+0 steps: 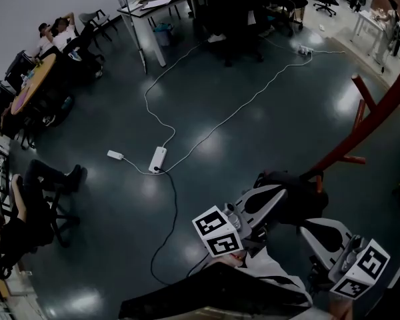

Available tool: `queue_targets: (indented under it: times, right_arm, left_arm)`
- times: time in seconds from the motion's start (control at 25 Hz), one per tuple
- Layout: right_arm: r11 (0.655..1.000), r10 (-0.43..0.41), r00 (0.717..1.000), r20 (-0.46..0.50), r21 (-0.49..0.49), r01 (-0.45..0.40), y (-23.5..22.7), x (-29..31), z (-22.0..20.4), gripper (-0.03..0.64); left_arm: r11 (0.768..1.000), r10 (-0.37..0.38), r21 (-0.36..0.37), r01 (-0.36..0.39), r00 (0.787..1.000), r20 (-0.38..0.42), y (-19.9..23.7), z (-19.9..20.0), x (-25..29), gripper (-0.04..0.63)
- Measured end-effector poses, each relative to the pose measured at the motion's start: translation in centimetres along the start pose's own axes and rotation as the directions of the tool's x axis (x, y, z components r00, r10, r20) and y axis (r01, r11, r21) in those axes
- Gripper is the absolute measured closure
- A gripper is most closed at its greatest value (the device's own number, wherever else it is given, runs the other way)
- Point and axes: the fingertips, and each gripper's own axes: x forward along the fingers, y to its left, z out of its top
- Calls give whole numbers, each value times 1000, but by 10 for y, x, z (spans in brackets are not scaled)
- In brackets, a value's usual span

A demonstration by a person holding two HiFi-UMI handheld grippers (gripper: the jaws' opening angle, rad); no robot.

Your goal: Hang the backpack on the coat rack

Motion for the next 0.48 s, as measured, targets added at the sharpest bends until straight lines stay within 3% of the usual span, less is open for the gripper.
queue_targets:
  times: [0.48]
  right_arm:
    - [999, -11, 999, -45, -48, 9, 1, 8, -4, 591]
  left_arm:
    - [1000, 20, 18, -21, 999, 37, 7, 18, -6, 588]
